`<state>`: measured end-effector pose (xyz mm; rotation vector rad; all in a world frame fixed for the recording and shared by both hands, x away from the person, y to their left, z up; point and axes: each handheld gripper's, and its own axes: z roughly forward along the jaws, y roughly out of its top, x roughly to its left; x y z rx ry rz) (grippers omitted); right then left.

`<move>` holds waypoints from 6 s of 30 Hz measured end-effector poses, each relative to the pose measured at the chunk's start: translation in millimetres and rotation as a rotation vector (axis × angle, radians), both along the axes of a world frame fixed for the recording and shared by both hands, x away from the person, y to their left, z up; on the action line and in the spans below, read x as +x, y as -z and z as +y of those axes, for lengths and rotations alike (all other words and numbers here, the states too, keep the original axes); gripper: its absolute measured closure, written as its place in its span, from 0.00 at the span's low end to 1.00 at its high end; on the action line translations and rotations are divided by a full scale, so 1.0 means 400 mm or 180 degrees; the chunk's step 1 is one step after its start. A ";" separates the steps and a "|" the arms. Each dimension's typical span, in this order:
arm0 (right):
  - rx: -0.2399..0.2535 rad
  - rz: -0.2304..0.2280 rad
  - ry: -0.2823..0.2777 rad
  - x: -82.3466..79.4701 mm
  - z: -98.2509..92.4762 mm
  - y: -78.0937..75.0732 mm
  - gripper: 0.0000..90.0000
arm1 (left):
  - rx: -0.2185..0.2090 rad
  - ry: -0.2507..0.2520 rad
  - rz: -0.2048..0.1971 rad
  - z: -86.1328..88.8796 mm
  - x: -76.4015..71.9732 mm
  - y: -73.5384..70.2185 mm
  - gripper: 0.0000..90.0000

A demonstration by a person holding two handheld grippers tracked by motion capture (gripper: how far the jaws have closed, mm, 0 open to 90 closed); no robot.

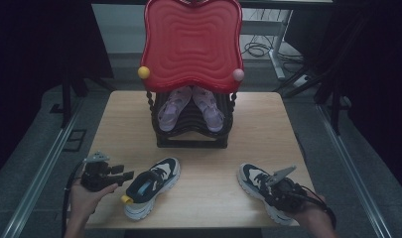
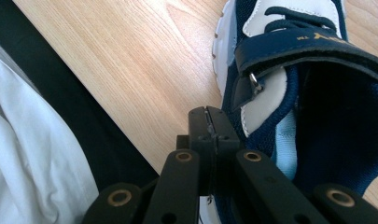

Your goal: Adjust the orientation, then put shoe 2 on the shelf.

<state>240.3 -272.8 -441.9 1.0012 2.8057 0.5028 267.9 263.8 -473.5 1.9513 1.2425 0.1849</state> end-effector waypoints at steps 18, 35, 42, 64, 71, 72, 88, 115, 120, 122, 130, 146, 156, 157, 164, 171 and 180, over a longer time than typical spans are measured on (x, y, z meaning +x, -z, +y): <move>0.0649 -0.0286 -0.0008 0.029 -0.006 -0.046 1.00 | -0.0118 0.0063 -0.0125 -0.002 -0.021 -0.036 0.50; 0.1015 -0.0552 0.0415 0.056 -0.114 -0.062 0.95 | -0.0102 0.0158 -0.0177 -0.030 -0.025 -0.054 0.49; 0.1047 -0.0597 0.0552 0.061 -0.161 -0.063 0.86 | -0.0091 0.0155 -0.0180 -0.032 -0.028 -0.055 0.49; 0.1044 -0.0694 0.0931 0.064 -0.232 -0.036 0.66 | 0.0179 0.0302 -0.0050 -0.072 -0.002 -0.023 0.51; 0.1055 -0.0677 0.0978 0.063 -0.238 -0.026 0.65 | 0.0307 0.0491 0.0039 -0.096 0.021 -0.009 0.55; 0.1048 -0.0679 0.0983 0.063 -0.238 -0.025 0.65 | 0.0327 0.0516 0.0050 -0.099 0.023 -0.008 0.57; 0.1090 -0.0544 0.0886 0.082 -0.217 -0.019 0.63 | 0.0487 0.0721 0.0206 -0.110 0.038 -0.001 0.69; 0.0471 -0.0048 0.0789 0.140 -0.126 0.040 0.80 | 0.0485 0.0698 0.0144 -0.107 0.031 0.006 0.78; 0.0609 -0.0108 0.0860 0.135 -0.145 0.042 0.83 | 0.0422 0.0628 0.0140 -0.103 0.028 0.007 0.80; 0.0685 -0.0148 0.0907 0.129 -0.155 0.042 0.83 | 0.0387 0.0589 0.0137 -0.098 0.028 0.009 0.80; 0.1054 -0.0341 0.0996 0.114 -0.164 0.028 0.84 | 0.0099 0.0445 0.0030 -0.067 0.015 -0.009 0.81; 0.1636 -0.0587 0.1139 0.107 -0.162 0.018 0.84 | -0.0268 0.0198 -0.0132 -0.012 -0.007 -0.027 0.80; 0.1940 -0.0680 0.1263 0.108 -0.163 0.026 0.84 | -0.0435 0.0114 -0.0200 0.010 -0.016 -0.032 0.80; 0.1962 -0.0679 0.1269 0.109 -0.163 0.027 0.84 | -0.0447 0.0106 -0.0203 0.014 -0.017 -0.032 0.80; 0.2129 -0.0712 0.1376 0.101 -0.172 0.029 0.84 | -0.0559 0.0022 -0.0241 0.043 -0.028 -0.037 0.80; 0.2295 -0.0775 0.1466 0.105 -0.171 0.033 0.84 | -0.0700 -0.0125 -0.0379 0.067 -0.035 -0.047 0.80; 0.2469 -0.0906 0.1536 0.124 -0.174 0.013 0.84 | -0.0863 -0.0277 -0.0492 0.093 -0.035 -0.058 0.80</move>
